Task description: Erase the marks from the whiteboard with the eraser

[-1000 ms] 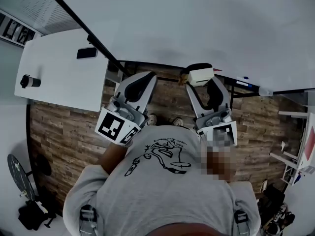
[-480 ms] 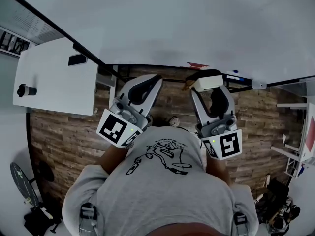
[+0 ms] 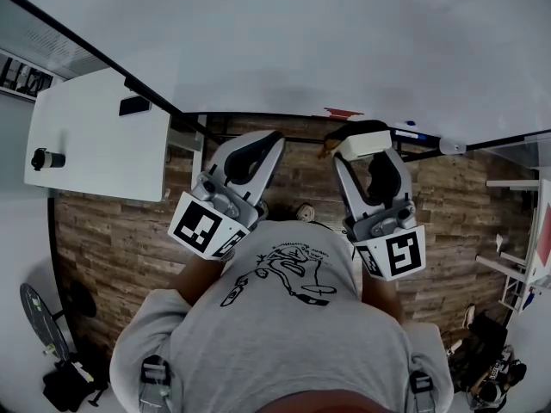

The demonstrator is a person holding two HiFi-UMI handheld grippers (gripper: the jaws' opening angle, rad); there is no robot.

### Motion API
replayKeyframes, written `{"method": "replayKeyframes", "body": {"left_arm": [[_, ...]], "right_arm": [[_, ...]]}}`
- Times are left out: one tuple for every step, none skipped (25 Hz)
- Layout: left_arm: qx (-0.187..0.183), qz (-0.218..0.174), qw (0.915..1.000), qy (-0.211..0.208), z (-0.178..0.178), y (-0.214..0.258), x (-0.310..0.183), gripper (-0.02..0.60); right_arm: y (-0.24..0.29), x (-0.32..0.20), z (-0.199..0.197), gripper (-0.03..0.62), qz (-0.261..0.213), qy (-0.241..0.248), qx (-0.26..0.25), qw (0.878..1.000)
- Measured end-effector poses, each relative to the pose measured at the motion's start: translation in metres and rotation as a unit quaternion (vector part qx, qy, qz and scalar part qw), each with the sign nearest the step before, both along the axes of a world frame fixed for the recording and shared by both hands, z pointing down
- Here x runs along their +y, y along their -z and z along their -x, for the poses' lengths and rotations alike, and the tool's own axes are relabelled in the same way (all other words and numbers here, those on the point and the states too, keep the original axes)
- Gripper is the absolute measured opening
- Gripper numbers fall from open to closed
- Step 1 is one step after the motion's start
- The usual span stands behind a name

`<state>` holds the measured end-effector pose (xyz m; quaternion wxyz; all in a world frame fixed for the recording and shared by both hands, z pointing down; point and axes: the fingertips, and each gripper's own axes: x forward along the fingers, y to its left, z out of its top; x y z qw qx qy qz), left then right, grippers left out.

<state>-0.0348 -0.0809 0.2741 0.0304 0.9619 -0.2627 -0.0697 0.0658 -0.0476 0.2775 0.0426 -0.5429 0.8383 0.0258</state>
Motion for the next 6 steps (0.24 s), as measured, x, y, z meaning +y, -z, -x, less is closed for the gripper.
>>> {"method": "replayKeyframes", "body": {"left_arm": [[0.000, 0.000, 1.0000, 0.000, 0.0002, 0.0002, -0.0001, 0.023], [0.001, 0.000, 1.0000, 0.001, 0.0005, 0.0004, -0.0003, 0.023], [0.001, 0.000, 1.0000, 0.001, 0.0010, 0.0006, -0.0006, 0.023], [0.001, 0.000, 1.0000, 0.002, 0.0016, 0.0006, -0.0010, 0.023], [0.001, 0.000, 1.0000, 0.002, 0.0023, 0.0006, -0.0016, 0.023], [0.001, 0.001, 1.0000, 0.003, 0.0030, 0.0005, -0.0022, 0.023]], "right_arm": [[0.0002, -0.0002, -0.0001, 0.235, 0.000, 0.000, 0.000, 1.000], [0.0005, -0.0006, -0.0001, 0.235, 0.000, 0.001, 0.000, 1.000], [0.0009, -0.0013, 0.0001, 0.235, -0.001, 0.001, 0.000, 1.000], [0.0011, -0.0021, 0.0006, 0.235, -0.001, 0.002, 0.000, 1.000], [0.0013, -0.0030, 0.0012, 0.235, -0.001, 0.003, 0.000, 1.000], [0.0015, -0.0039, 0.0019, 0.235, -0.001, 0.004, -0.001, 1.000]]}}
